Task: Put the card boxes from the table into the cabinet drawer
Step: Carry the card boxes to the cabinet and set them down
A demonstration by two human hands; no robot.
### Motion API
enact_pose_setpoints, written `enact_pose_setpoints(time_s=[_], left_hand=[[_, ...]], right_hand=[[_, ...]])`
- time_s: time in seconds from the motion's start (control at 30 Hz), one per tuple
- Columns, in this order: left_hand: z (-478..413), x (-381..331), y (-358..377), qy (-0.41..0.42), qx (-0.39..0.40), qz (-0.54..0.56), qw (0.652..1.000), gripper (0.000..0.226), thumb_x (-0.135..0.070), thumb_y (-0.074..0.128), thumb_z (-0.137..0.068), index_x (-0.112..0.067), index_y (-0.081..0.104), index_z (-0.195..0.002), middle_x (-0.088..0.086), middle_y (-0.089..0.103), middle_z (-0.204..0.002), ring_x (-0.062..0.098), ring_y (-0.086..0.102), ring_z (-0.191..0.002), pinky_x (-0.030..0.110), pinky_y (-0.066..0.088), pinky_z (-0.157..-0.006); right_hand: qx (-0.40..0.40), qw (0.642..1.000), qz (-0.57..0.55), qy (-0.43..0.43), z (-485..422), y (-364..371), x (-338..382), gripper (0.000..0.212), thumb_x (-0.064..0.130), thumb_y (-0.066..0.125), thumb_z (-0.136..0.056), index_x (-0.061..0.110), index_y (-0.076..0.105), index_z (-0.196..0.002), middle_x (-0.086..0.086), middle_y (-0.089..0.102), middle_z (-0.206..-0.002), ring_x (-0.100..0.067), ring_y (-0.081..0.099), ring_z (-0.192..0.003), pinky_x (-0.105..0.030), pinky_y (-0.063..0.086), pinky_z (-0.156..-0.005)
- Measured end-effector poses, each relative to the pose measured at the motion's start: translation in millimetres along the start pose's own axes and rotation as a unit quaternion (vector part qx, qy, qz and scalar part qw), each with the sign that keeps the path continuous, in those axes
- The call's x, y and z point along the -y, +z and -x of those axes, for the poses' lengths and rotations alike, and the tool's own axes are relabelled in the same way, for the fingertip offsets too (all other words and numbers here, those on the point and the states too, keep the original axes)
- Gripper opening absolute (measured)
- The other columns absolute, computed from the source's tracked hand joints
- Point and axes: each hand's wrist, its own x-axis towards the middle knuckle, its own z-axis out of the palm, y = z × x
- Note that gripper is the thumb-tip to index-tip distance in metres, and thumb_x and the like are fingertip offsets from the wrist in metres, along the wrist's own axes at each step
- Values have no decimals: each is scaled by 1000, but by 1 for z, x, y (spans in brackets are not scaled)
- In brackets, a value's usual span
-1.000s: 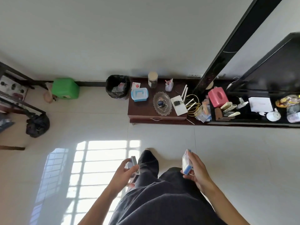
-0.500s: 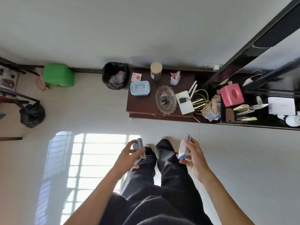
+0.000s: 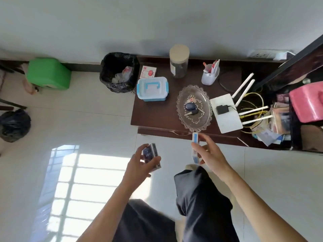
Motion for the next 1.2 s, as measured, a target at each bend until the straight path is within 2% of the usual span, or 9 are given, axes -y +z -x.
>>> enact_pose_setpoints(time_s=[0.1,0.17,0.23,0.4,0.5,0.63,0.83,1.03,1.2], left_hand=[[-75,43,21,43,-50,-40,997,67,-66,72,-68,-51,42,-127,4,58,-114,20,69,-88,28,62,-58],[-121,70,31,77,-88,-64,991,64,-66,72,-67,-51,44,-123,0,57,-108,22,67,-90,41,63,-71],[-161,91,38,114,-126,-72,983,61,-66,72,-67,-47,48,-120,-1,59,-103,23,66,-89,46,62,-73],[-232,107,39,166,-213,-96,958,75,-66,71,-65,-42,46,-131,1,51,-110,15,61,-88,30,56,-82],[-256,92,36,169,-237,-119,949,76,-62,71,-67,-39,43,-134,2,46,-109,19,57,-90,33,52,-88],[-279,72,32,129,-223,-150,955,76,-54,68,-72,-31,40,-139,13,47,-125,32,54,-115,46,47,-102],[-300,58,30,98,-233,-163,954,82,-59,66,-73,-32,35,-145,11,43,-130,30,53,-120,47,49,-99],[-305,51,30,85,-234,-189,950,84,-61,64,-75,-33,34,-147,11,42,-133,32,51,-125,50,48,-101],[-304,51,24,93,-219,-179,955,91,-79,48,-74,-34,28,-150,16,41,-143,35,48,-130,51,44,-103]], right_hand=[[6,997,56,-61,-74,17,-41,48,66,72,-75,53,60,-119,14,72,-102,-8,70,-92,-31,58,-76],[-2,987,116,-113,-118,33,-61,54,69,72,-74,50,58,-123,20,70,-107,5,66,-96,-22,51,-80],[-25,969,175,-172,-154,50,-70,57,73,70,-72,50,56,-123,26,68,-104,12,62,-93,-15,45,-77],[-93,885,339,-304,-215,91,-73,59,71,63,-78,43,53,-128,6,69,-104,-18,62,-96,-31,43,-73],[-103,846,422,-308,-234,107,-61,64,67,61,-83,38,48,-139,-9,67,-114,-31,62,-105,-38,49,-80],[-118,807,495,-298,-249,120,-40,65,59,60,-89,30,45,-145,-17,61,-123,-38,64,-105,-43,52,-85],[-147,767,537,-318,-269,128,-26,63,54,62,-90,26,45,-144,-18,57,-127,-38,62,-111,-46,53,-86],[-148,753,564,-304,-283,135,-27,56,50,64,-89,21,52,-135,-18,55,-124,-37,59,-110,-44,50,-85],[-159,743,566,-321,-258,131,-27,68,59,54,-94,22,39,-149,-17,51,-135,-33,53,-120,-45,52,-89]])
